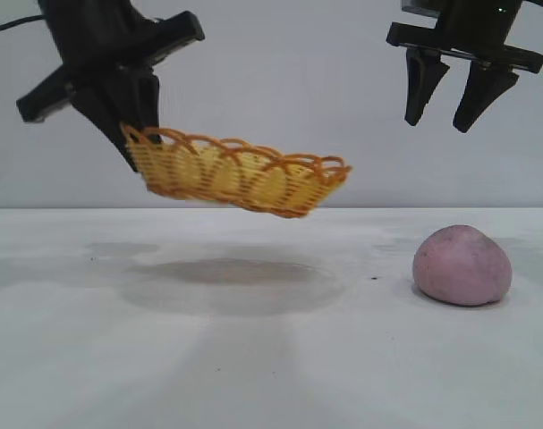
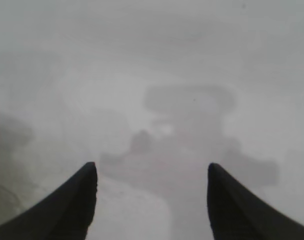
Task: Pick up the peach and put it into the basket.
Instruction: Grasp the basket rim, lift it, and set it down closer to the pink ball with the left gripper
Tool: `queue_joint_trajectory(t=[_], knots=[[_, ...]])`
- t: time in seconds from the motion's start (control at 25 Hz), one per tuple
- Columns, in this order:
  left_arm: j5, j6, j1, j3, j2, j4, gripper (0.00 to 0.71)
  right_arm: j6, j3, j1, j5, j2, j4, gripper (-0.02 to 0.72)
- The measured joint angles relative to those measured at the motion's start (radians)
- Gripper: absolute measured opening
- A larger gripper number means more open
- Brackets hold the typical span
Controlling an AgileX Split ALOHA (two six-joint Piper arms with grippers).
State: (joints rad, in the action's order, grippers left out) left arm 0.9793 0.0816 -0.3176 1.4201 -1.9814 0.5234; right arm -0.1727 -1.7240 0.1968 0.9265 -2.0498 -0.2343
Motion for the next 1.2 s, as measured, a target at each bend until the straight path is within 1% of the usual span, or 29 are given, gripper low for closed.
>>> queue_joint_trajectory(t=[0.12,0.2,0.28,0.36,0.48,0.8,0.84,0.92,1.2], knots=[[-0.146,0.000,-0.058,-0.108,0.026,0.058,0.000,0.000,0.000,0.000,0.000,0.000,0.000,0.407],[-0.231,-0.002,-0.088,-0.153,0.027,0.096,0.000,0.000,0.000,0.000,0.000,-0.002,0.000,0.407],[-0.307,-0.002,-0.101,-0.189,0.027,0.130,0.000,0.000,0.000,0.000,0.000,-0.002,0.000,0.407],[-0.357,-0.004,-0.101,-0.205,0.027,0.145,0.000,0.000,0.000,0.000,0.000,-0.002,0.002,0.407],[-0.386,-0.005,-0.099,-0.209,0.024,0.147,0.000,0.000,0.000,0.000,0.000,-0.002,0.002,0.407],[-0.385,-0.005,-0.091,-0.210,-0.012,0.103,0.000,0.000,0.000,0.000,0.000,-0.002,0.002,0.407],[-0.385,-0.005,-0.091,-0.210,-0.012,0.098,0.071,0.000,0.000,0.000,0.000,-0.003,0.002,0.407],[-0.385,-0.005,-0.091,-0.210,-0.012,0.086,0.071,0.000,0.000,0.000,0.000,-0.003,0.002,0.407],[-0.372,-0.005,-0.091,-0.210,-0.010,0.083,0.437,0.000,0.000,0.000,0.000,-0.003,0.002,0.407]])
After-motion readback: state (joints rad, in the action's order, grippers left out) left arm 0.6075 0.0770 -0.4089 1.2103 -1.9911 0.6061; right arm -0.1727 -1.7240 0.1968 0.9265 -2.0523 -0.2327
